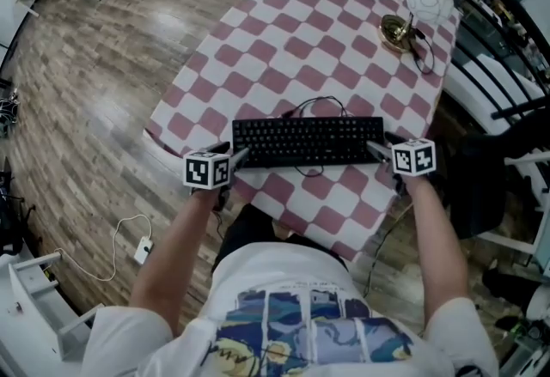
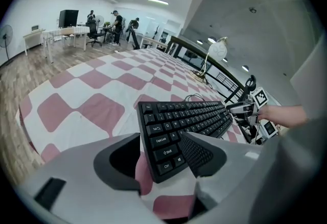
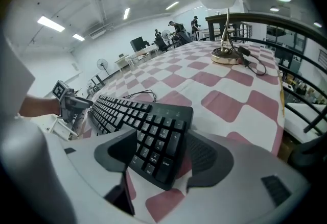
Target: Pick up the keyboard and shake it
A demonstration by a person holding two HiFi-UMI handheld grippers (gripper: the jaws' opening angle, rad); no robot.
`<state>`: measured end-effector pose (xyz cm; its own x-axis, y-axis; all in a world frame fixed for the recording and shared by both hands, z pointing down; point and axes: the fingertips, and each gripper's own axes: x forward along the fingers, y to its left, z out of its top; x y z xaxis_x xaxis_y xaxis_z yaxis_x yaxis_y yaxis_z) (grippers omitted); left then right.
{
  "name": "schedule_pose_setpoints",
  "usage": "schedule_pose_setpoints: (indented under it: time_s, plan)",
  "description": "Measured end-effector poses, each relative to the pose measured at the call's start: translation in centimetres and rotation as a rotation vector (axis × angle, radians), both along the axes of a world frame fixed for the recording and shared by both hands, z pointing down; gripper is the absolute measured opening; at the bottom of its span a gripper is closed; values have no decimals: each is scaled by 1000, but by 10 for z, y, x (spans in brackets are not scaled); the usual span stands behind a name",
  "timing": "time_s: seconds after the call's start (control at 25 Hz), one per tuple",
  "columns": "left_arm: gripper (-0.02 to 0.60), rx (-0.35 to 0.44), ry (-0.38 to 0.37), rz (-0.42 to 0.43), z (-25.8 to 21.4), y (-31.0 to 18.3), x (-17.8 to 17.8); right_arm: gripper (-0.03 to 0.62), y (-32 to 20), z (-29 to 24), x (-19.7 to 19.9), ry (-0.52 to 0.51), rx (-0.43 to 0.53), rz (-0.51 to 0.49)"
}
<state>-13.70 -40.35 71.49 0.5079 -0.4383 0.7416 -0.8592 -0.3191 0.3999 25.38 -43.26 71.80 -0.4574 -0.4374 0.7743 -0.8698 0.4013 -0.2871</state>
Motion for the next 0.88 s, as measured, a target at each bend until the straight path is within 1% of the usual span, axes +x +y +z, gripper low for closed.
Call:
schedule_pose_setpoints:
  time_s: [0.16,0.32,0.56,0.68,0.88]
  plan:
    - [244,-33,-6,7,5,-6,2,322,-8,4,-3,-15,-47,-40]
    - [252,-60,-9,5,12,-10,8,335,-10,10,-1,-43,-99,-42]
    - [276,-112,13,-3,22,-12,13,326,-13,21,-2,-29,-133,-55]
    - [283,-137,20,-6,24,-13,15,324,-12,26,-3,-39,-154,-54]
    - [285,-158,-5,-5,25,-15,16,319,-12,26,-2,-36,-151,-46]
